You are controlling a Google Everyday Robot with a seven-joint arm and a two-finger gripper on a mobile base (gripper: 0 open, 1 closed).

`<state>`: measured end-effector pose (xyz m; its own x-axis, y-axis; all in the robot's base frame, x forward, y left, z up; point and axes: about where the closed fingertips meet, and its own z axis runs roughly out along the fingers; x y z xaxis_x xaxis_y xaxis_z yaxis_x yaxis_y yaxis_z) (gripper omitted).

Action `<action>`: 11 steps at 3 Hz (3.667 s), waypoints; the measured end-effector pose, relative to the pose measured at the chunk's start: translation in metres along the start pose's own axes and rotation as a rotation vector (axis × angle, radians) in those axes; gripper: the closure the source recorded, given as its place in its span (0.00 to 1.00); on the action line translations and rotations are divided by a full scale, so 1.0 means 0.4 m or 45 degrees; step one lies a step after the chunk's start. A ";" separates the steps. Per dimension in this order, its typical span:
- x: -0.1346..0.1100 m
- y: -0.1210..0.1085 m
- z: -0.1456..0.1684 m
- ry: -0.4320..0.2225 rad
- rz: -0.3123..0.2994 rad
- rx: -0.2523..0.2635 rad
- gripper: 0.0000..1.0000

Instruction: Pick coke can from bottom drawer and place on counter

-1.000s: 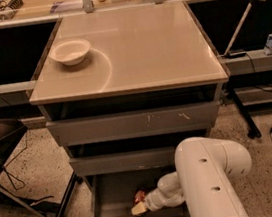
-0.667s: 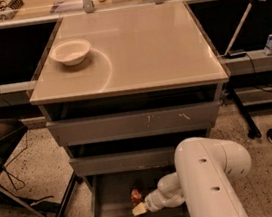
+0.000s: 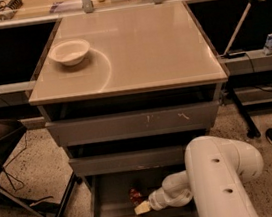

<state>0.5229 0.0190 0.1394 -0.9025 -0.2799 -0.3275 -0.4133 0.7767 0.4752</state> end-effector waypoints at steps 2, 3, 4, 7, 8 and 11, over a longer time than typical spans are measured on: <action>0.041 -0.007 -0.385 -0.098 -0.413 -0.004 1.00; 0.050 -0.026 -0.661 -0.168 -0.637 0.021 1.00; 0.099 -0.055 -0.748 -0.190 -0.620 0.034 1.00; -0.034 0.094 -1.073 -0.352 -0.790 0.113 1.00; -0.115 0.202 -1.346 -0.500 -0.881 0.231 1.00; -0.303 0.329 -1.660 -0.723 -0.945 0.366 1.00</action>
Offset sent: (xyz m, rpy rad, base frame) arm -0.0609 -0.2297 0.2392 -0.0516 -0.4509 0.3532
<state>0.4972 -0.2195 0.7840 -0.2013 -0.4984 -0.8433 -0.7394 0.6419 -0.2029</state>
